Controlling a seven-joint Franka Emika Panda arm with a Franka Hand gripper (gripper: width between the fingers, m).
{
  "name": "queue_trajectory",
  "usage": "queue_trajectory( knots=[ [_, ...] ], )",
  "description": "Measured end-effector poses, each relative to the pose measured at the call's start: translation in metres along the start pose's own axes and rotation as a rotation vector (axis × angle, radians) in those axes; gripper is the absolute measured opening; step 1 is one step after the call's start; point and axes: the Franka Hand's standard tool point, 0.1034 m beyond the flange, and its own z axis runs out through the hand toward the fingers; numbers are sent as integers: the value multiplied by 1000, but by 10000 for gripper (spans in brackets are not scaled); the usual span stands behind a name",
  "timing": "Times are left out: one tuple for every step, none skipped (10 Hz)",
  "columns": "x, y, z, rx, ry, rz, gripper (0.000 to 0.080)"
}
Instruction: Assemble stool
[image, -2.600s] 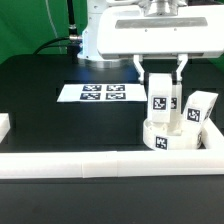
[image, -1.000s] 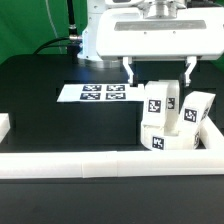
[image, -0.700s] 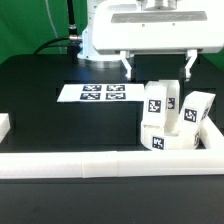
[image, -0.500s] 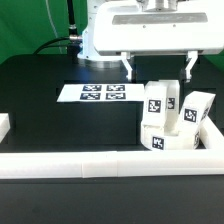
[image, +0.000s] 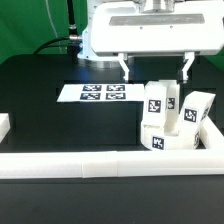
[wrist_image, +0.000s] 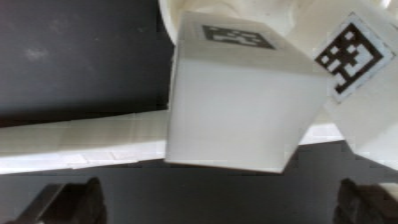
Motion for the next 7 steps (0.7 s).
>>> queue_trajectory(
  knots=[
    [-8,-1,2,3,-96,8,648],
    [-7,-2,1,8,-184,18,648],
    [-6,-1,2,8,-249,26,648],
    [-7,4,4,4,-316,33,648],
    [-5,7,6,4,-363,39,648],
    [-9,1,1,11,-447,40,648],
    [-3,0,2,13,-432,40,648]
  ],
)
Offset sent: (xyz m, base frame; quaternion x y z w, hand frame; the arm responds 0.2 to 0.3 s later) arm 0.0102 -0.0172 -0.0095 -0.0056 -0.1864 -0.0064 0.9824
